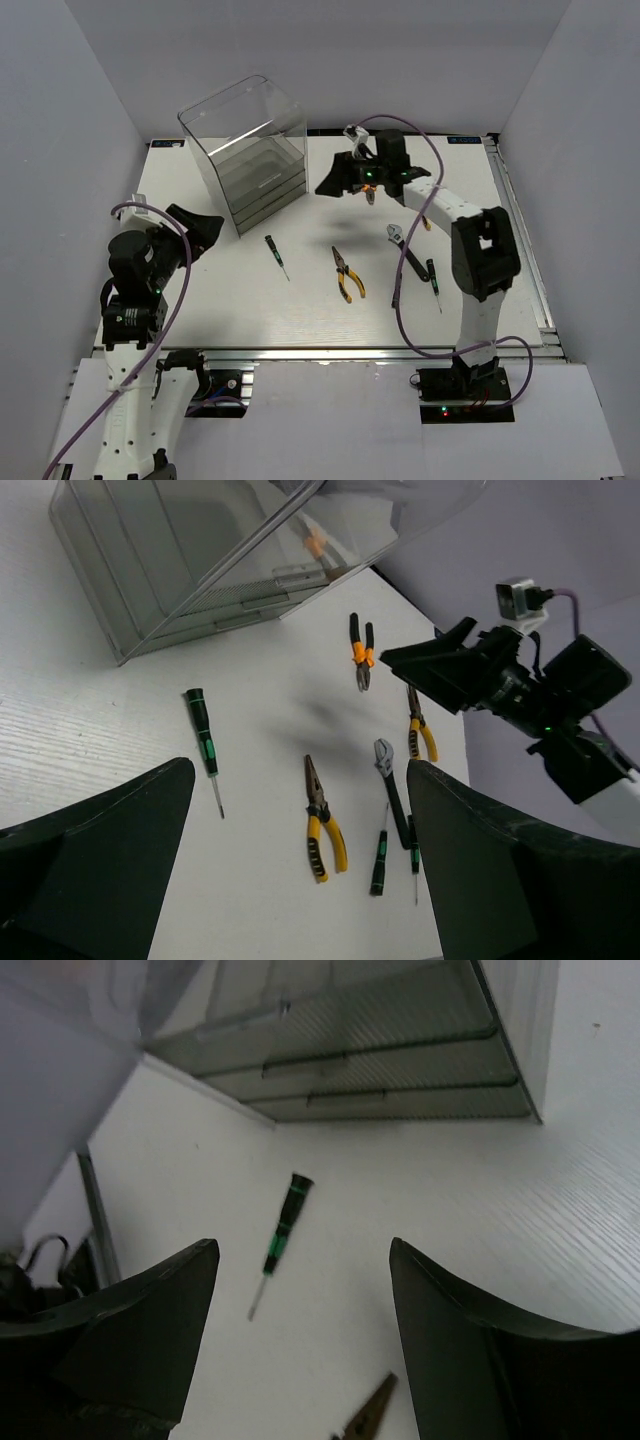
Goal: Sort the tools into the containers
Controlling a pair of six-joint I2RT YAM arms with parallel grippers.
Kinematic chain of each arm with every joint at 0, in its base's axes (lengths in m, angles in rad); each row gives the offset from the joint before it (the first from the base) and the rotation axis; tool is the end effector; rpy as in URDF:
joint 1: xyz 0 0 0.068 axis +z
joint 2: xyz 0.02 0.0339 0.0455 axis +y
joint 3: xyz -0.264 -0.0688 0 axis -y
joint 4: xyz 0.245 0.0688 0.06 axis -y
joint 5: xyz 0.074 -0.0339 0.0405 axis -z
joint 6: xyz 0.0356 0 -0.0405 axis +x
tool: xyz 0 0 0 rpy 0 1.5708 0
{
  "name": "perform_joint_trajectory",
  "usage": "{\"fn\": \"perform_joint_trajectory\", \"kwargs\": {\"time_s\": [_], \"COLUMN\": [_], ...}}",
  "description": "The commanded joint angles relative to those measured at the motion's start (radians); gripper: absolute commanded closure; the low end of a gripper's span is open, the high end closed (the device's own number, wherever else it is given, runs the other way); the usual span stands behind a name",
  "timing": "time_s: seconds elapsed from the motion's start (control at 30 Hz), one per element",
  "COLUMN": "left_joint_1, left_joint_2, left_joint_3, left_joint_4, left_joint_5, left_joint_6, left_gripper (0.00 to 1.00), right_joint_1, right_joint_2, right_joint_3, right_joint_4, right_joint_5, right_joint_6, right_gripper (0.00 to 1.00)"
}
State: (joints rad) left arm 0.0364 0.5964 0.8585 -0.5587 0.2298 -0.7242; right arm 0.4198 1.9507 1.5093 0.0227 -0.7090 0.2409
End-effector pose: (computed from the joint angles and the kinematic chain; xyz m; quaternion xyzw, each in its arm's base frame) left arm 0.1268 -0.0035 0.3515 -0.2331 0.7668 -0.2860 0.5253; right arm 0.4082 0.2076 0.2672 -0.2586 0.7664 0.4411 0.3888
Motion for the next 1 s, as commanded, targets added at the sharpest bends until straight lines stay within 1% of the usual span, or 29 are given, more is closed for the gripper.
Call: {"fn": "perform_joint_trajectory", "kwargs": {"time_s": [0.0,0.07,0.1,0.2,0.27,0.4,0.57,0.67,0.93,0.97], "left_joint_1": [0.003,0.003,0.005,0.003,0.003,0.003,0.003,0.003,0.005,0.003], "left_joint_2": [0.014,0.019,0.022,0.023,0.025,0.023,0.031,0.046,0.075,0.072], "left_joint_3": [0.031,0.036,0.039,0.042,0.045,0.048,0.048,0.051,0.077,0.077], "left_joint_4": [0.003,0.003,0.003,0.003,0.003,0.002,0.002,0.003,0.003,0.003], "left_joint_5": [-0.035,-0.049,-0.058,-0.067,-0.069,-0.067,-0.063,-0.050,-0.033,-0.033], "left_joint_6": [-0.066,-0.092,-0.099,-0.121,-0.129,-0.147,-0.152,-0.159,-0.169,-0.173], "left_gripper": [0.02,0.02,0.02,0.02,0.02,0.02,0.02,0.02,0.02,0.02], "right_joint_1": [0.078,0.097,0.111,0.134,0.143,0.152,0.157,0.166,0.175,0.178], "right_joint_2": [0.066,0.140,0.164,0.257,0.298,0.324,0.347,0.367,0.405,0.409], "right_joint_3": [0.116,0.167,0.220,0.329,0.362,0.367,0.358,0.376,0.399,0.405], "right_joint_4": [0.258,0.290,0.298,0.299,0.296,0.319,0.373,0.416,0.439,0.436], "right_joint_5": [0.059,0.087,0.098,0.138,0.154,0.175,0.187,0.192,0.218,0.224], "right_joint_6": [0.391,0.469,0.533,0.613,0.643,0.696,0.747,0.759,0.787,0.788], "right_gripper": [0.25,0.25,0.24,0.24,0.23,0.25,0.30,0.36,0.44,0.47]}}
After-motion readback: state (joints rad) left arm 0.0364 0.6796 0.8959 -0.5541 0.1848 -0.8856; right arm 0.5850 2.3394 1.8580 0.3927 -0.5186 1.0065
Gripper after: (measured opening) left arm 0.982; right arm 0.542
